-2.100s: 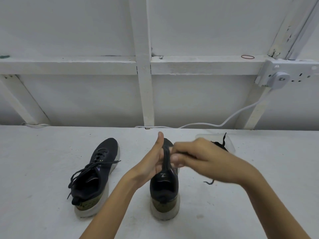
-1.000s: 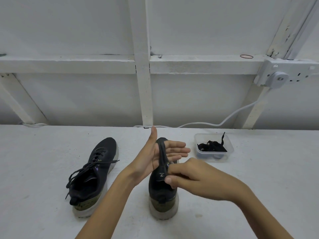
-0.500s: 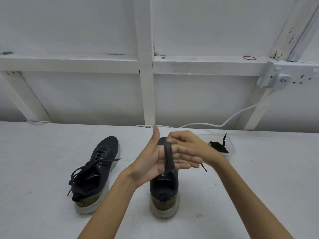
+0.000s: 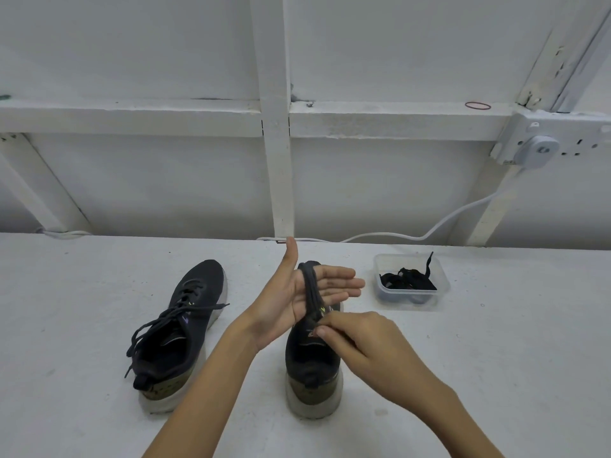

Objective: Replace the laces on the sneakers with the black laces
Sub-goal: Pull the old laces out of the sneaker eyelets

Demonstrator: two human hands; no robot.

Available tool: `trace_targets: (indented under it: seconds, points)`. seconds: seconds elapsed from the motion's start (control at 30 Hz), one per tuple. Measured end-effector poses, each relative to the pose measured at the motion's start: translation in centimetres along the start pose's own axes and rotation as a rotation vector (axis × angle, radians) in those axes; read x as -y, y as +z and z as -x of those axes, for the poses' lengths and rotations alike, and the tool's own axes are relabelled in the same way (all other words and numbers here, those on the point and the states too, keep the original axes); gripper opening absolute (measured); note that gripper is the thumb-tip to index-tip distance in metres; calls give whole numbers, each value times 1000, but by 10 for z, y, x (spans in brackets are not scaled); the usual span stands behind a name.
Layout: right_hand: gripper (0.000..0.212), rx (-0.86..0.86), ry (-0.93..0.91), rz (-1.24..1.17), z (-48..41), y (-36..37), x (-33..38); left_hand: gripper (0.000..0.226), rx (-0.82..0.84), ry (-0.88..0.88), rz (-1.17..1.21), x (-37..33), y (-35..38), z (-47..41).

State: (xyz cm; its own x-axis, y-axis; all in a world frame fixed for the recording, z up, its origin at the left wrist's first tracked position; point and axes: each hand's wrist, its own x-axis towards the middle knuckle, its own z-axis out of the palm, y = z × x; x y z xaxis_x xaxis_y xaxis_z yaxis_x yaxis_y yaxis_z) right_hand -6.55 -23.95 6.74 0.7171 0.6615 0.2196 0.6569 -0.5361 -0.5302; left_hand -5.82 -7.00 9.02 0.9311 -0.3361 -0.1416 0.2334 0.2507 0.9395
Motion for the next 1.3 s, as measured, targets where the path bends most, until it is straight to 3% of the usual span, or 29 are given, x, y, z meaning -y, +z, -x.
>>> trace_targets:
  seconds: [0.13,0.3,0.43,0.77,0.9,1.07,1.2,1.3]
  points:
    - [32,-171,5,32,-5,-10,0,99,2,-57,-19,6,0,0]
    - [9,-399,135,-266,-18,-5,-4,90,-11,-71,-67,15,5,2]
    - [10,-450,228,-441,-24,3,-6,88,-42,-57,-54,16,3,1]
    - [9,-590,331,-546,-28,19,-7,89,-19,-39,28,21,6,0]
    - [22,-664,335,-506,-27,24,-2,90,-15,-27,35,24,4,-2]
    - [7,-720,267,-371,-22,37,6,89,-32,-32,116,25,1,-3]
    - [25,-700,211,-309,-19,43,9,86,-44,-30,152,23,-1,-4]
    - [24,-690,215,-294,-20,46,6,84,-52,-28,108,23,-1,-4]
